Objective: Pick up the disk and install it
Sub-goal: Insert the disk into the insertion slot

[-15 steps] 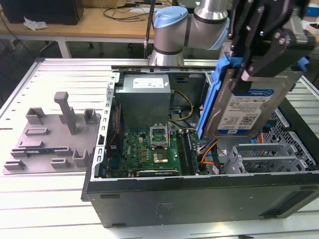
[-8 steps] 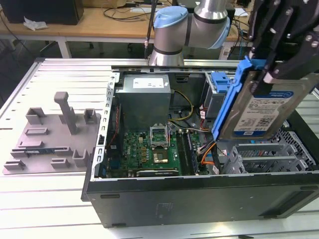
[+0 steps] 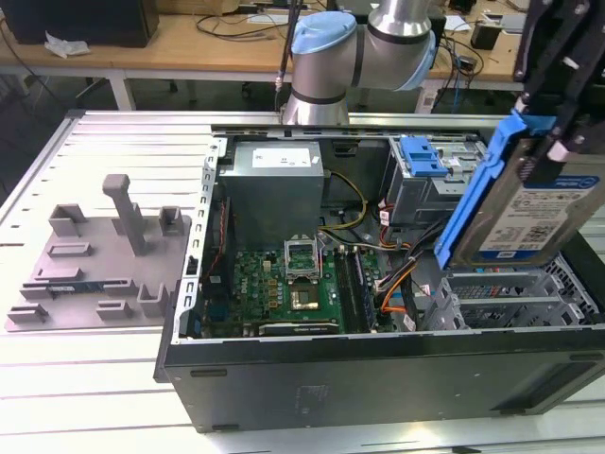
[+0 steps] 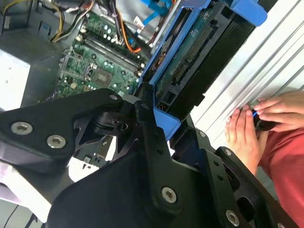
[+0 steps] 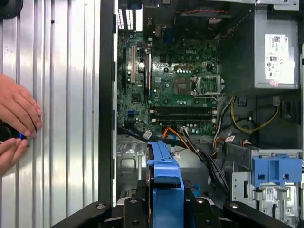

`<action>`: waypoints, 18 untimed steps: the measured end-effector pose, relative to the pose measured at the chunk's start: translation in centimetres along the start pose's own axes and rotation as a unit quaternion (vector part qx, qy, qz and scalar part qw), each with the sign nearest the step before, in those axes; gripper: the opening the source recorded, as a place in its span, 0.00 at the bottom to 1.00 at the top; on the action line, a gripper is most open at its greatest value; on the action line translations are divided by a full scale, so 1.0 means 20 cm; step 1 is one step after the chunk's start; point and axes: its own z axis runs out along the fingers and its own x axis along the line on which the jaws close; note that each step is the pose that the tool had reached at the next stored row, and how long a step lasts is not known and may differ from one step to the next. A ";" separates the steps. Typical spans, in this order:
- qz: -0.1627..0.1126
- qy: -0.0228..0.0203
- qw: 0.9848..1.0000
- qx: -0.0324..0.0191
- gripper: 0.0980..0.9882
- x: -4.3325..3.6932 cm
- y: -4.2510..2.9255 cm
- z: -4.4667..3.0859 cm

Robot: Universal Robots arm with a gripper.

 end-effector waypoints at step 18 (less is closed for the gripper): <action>0.000 -0.002 1.000 0.005 0.30 0.002 -0.077 0.003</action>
